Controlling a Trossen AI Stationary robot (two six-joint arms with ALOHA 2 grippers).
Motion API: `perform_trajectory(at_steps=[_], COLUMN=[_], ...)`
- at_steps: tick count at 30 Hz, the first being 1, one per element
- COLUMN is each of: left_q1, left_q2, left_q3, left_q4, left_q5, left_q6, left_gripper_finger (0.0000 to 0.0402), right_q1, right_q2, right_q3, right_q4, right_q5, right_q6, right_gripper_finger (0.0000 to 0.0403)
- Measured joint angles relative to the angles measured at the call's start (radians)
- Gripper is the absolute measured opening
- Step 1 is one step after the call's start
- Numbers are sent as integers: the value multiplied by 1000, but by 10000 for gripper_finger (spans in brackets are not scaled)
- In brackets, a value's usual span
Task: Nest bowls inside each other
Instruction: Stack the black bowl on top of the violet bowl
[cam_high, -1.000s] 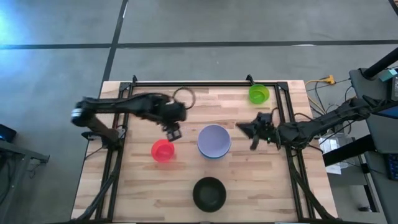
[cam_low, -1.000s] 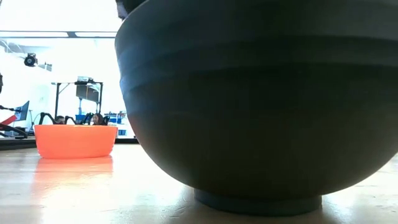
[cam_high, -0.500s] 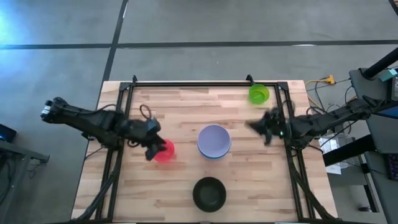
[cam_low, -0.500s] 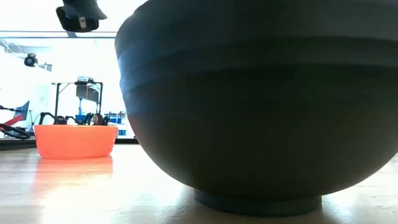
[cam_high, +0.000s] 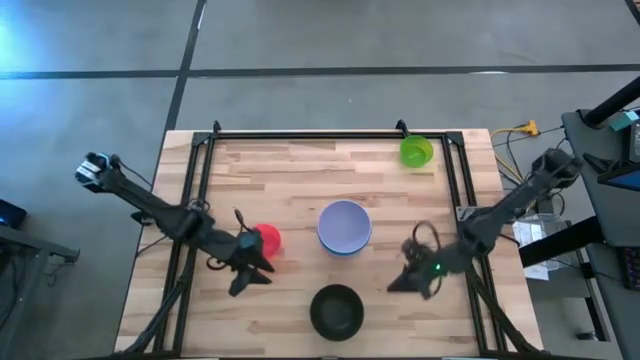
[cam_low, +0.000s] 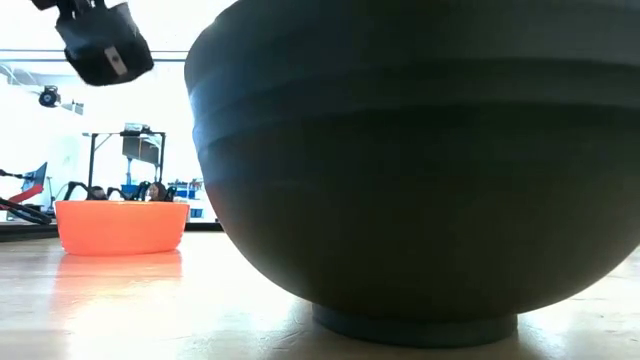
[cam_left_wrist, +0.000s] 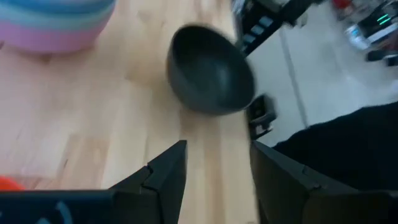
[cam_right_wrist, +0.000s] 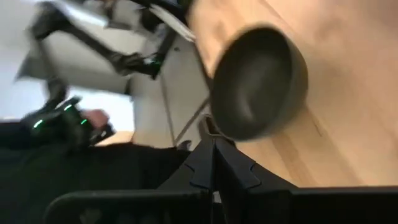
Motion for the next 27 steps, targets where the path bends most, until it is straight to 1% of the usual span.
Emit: perform_trajectory(at_steps=[3, 5, 7, 8, 11, 15, 17, 22, 25, 27], left_q1=[-2, -2, -2, -2, -2, -2, -2, -1, -1, -1], left_q2=[57, 84, 99, 100, 86, 79, 75, 72, 72, 72], left_q3=[4, 11, 15, 15, 15, 14, 14, 14, 14, 14], left_q4=[6, 9, 19, 26, 35, 32, 31, 30, 29, 26], left_q5=[-1, 0, 4, 8, 8, 4, 4, 4, 13, 23], left_q6=[1, 5, 11, 27, 72, 151, 183, 213, 233, 241], left_gripper_finger=[160, 160, 160, 160, 160, 160, 160, 160, 160, 160], right_q1=[70, 101, 119, 123, 123, 120, 120, 117, 107, 95], right_q2=[133, 221, 303, 341, 434, 523, 554, 596, 596, 596], right_q3=[32, 64, 99, 121, 194, 304, 357, 488, 559, 594], right_q4=[3, -7, -28, -29, -27, -36, -105, -378, -563, -666], right_q5=[109, 164, 181, 182, 176, 175, 175, 174, 184, 184], right_q6=[168, 320, 461, 504, 556, 536, 558, 642, 684, 710], right_gripper_finger=[9, 9, 10, 12, 30, 80, 110, 176, 198, 204])
